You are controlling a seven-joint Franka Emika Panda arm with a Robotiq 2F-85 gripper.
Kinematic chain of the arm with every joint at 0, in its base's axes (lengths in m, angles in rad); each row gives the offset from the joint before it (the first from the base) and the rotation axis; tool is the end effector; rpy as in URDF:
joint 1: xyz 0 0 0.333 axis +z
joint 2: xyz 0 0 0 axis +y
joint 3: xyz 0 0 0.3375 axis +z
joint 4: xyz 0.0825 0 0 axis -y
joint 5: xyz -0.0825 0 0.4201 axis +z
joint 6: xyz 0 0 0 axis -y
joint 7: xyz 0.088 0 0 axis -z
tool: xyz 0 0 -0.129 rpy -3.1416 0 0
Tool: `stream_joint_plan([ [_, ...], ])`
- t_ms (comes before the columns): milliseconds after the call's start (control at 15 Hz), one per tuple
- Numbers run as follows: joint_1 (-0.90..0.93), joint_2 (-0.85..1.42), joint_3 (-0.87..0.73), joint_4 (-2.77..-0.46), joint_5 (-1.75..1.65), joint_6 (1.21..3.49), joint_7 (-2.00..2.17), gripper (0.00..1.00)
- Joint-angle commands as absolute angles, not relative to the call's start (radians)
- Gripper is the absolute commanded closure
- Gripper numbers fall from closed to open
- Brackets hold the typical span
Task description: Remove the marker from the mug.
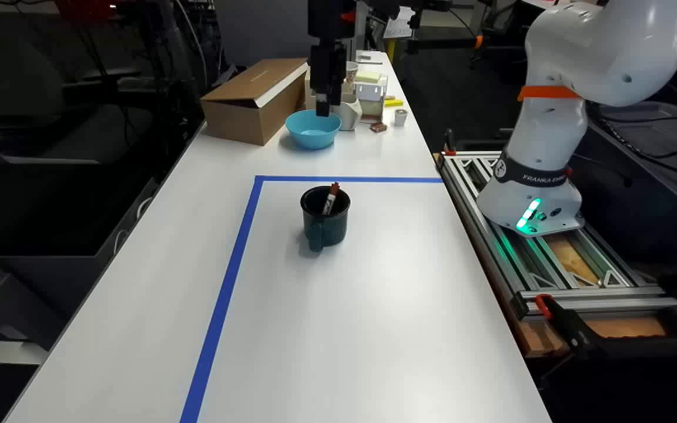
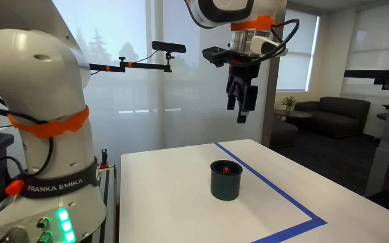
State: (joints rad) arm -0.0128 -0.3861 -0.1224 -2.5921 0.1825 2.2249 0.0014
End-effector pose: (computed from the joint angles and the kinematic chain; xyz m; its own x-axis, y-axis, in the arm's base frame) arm 0.4250 -0.0466 0.3665 0.9717 -0.2363 0.0028 -0.2314 -0.9539 -0.1909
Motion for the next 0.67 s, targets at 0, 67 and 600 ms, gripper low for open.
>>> stream_joint_plan([
  [0, -0.027, -0.385, -0.109, -2.591, 0.188, 2.222, -0.003, 0.00],
  [67, -0.027, -0.385, -0.109, -2.591, 0.188, 2.222, -0.003, 0.00],
  [600, -0.025, -0.390, -0.110, -2.600, 0.212, 2.253, 0.012, 0.00],
])
